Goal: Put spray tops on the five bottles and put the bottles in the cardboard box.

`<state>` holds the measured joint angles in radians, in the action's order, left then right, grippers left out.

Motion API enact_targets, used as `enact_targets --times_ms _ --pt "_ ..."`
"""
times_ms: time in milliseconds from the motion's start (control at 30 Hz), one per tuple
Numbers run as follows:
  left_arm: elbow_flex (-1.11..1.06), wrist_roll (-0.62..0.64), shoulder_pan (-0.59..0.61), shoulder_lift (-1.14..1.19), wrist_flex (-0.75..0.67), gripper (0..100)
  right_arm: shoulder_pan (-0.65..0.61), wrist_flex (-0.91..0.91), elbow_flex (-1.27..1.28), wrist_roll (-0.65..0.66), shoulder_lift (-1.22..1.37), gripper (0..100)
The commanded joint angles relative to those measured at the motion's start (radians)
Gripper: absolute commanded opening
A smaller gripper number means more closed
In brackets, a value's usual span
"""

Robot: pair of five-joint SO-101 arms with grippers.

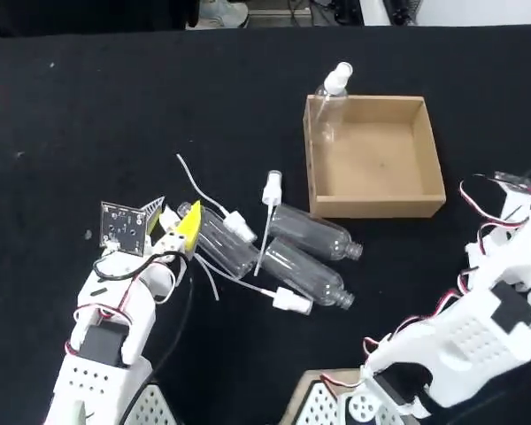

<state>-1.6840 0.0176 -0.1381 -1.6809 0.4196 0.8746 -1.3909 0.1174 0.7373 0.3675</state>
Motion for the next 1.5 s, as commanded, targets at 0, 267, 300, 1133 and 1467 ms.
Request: enact_targets --times_ms 0,267,300,1133,1467 --pt "-0.022 -0.011 -0.013 -0.009 0.002 19 -0.002 -0.077 -0.090 0.017 0.015 23.8" --pt "-0.022 -0.011 -0.012 -0.009 0.002 19 -0.002 -0.118 -0.191 0.012 0.027 2.1" --pt "-0.022 -0.011 -0.012 -0.009 0.002 19 -0.002 -0.127 -0.219 0.014 0.021 0.8" --pt "-0.022 -0.012 -0.010 -0.011 0.000 19 0.009 -0.133 -0.484 0.129 0.134 21.9" --pt "-0.022 -0.012 -0.010 -0.011 0.002 19 0.015 -0.054 -0.490 0.210 0.206 22.4"
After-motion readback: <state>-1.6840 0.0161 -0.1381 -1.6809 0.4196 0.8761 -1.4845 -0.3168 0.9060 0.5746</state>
